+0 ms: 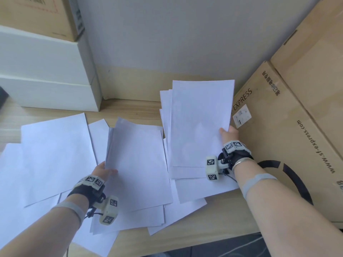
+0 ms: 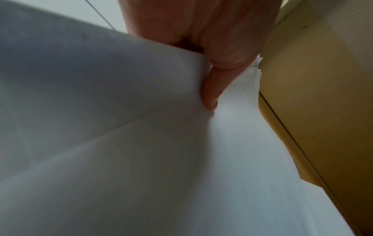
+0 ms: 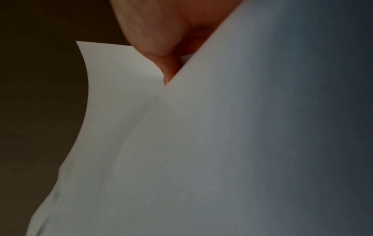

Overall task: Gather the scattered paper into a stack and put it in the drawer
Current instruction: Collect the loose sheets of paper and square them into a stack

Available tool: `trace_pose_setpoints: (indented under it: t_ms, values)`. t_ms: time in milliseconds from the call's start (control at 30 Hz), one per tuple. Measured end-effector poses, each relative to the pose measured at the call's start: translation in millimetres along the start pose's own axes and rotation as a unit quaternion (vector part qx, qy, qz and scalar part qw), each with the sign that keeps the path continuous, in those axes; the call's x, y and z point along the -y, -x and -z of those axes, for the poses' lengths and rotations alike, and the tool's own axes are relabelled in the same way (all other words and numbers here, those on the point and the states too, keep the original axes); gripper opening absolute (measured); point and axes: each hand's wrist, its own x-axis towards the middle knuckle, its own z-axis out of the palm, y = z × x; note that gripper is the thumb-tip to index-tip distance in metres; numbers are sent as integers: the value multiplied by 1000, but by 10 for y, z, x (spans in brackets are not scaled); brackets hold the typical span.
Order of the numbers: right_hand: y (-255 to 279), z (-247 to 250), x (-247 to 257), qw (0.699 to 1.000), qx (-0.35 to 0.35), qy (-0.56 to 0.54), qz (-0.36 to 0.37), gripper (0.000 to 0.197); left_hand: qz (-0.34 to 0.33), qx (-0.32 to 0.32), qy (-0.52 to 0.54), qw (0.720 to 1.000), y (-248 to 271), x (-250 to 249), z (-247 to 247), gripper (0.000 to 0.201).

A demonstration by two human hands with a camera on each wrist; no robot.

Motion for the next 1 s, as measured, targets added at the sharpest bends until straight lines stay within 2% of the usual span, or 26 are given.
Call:
trace_pose_setpoints:
  t_ms: [100,433,567,667,900,967,1000]
  values:
    - [77,-233,56,999,41,23,1,28,0,8,0,1000,-5,3,10,41]
    - [448,-1010,-58,977,172,121,-20,31,6,38,-17,999,-89,-16,49,40]
    - [602,-1227,-185,956,227,185,-29,33,7,37,-13,999,-104,-8,58,39]
    - [712,-1387,-256,935,268,229,-29,44,6,44,-1,999,-101,31,68,45]
    - [904,-1582,-248,862,355,361,-16,40,3,53,1,999,-73,-2,54,44]
    - [906,-1598,-267,854,363,373,-7,41,-1,62,11,998,-73,6,64,44]
    - [890,-1585,-277,859,355,370,-1,43,-6,66,16,998,-77,11,66,44]
